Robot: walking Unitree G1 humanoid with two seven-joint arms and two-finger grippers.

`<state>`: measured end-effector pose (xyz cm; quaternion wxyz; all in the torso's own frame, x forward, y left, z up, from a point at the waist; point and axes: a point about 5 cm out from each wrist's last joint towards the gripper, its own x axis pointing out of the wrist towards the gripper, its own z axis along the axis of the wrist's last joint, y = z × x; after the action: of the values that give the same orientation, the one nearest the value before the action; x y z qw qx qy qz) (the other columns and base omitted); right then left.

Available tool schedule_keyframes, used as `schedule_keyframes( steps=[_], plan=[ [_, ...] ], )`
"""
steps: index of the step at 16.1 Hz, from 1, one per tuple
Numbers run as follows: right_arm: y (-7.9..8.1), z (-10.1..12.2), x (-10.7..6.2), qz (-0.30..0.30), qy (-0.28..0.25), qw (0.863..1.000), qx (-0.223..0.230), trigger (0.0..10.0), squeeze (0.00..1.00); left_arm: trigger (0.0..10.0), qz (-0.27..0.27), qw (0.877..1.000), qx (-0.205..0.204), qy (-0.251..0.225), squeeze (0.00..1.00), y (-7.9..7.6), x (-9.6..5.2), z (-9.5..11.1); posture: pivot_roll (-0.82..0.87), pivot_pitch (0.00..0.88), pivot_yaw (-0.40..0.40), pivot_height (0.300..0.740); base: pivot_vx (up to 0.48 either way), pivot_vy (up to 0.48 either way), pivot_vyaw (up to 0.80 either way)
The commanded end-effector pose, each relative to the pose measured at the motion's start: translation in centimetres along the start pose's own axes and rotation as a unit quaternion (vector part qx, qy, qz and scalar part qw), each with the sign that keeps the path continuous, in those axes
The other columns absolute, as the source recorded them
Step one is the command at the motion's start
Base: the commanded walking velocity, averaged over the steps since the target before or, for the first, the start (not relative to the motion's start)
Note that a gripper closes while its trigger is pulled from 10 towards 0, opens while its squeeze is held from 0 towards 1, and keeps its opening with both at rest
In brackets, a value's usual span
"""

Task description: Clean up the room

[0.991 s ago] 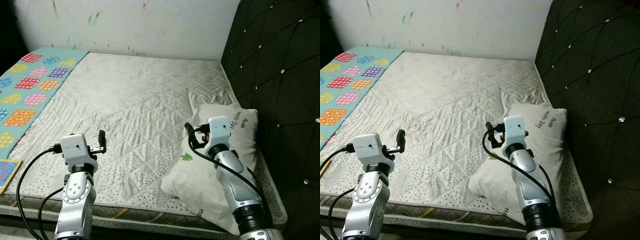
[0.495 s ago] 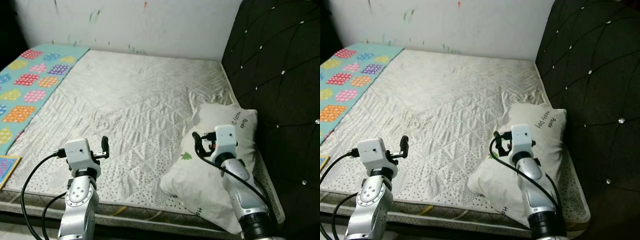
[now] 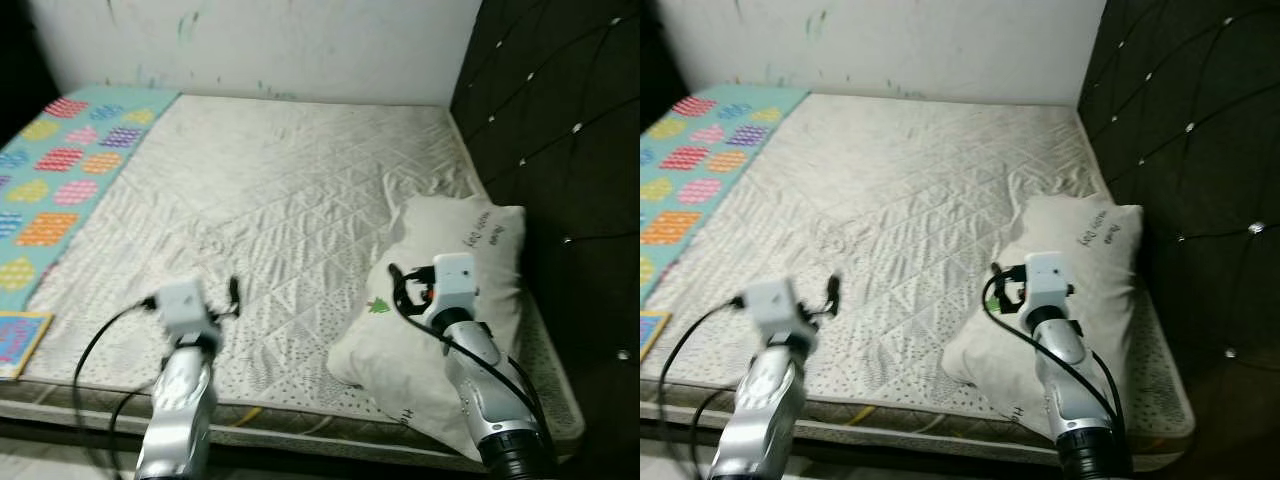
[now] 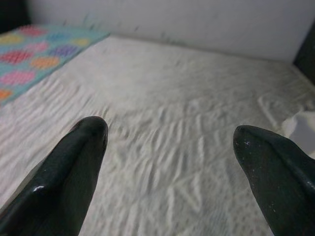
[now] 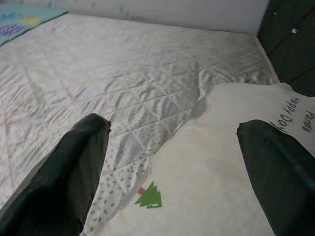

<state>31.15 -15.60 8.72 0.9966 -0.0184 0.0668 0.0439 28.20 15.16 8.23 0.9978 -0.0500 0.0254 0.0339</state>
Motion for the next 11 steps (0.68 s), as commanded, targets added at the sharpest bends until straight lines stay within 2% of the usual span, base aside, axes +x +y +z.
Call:
schedule_keyframes(
  steps=[1,4,8,10,11],
  plan=[
    [-0.2,0.9,0.2,-0.013,-0.021,1.000,0.006,10.0,0.00,10.0,-0.015,1.000,0.011,0.007,0.00,-0.2,0.3,-0.1,0.00,0.057,0.059,0.740,0.000,0.000,0.00],
    [-0.8,0.7,-0.3,-0.038,-0.029,0.999,0.011,10.0,0.00,10.0,-0.045,0.999,0.019,0.008,0.00,-0.9,1.2,0.3,-0.03,0.057,0.109,0.740,0.000,0.000,0.00],
    [-0.7,0.9,-0.9,-0.043,-0.043,0.998,0.013,10.0,0.00,10.0,-0.063,0.998,0.022,-0.006,0.00,-1.3,1.1,0.9,-0.02,0.084,0.078,0.740,0.000,0.000,0.00],
    [0.0,1.8,-1.1,-0.015,-0.057,0.998,-0.001,10.0,0.00,10.0,-0.044,0.998,0.039,-0.030,0.00,-0.2,0.3,1.4,0.00,0.115,0.036,0.740,0.000,0.000,0.00],
    [0.2,2.1,-1.1,-0.004,-0.056,0.998,0.004,10.0,0.00,10.0,-0.027,0.998,0.042,-0.041,0.00,0.5,-0.1,1.9,0.02,0.146,0.015,0.740,0.000,0.000,-0.61]
  ],
)
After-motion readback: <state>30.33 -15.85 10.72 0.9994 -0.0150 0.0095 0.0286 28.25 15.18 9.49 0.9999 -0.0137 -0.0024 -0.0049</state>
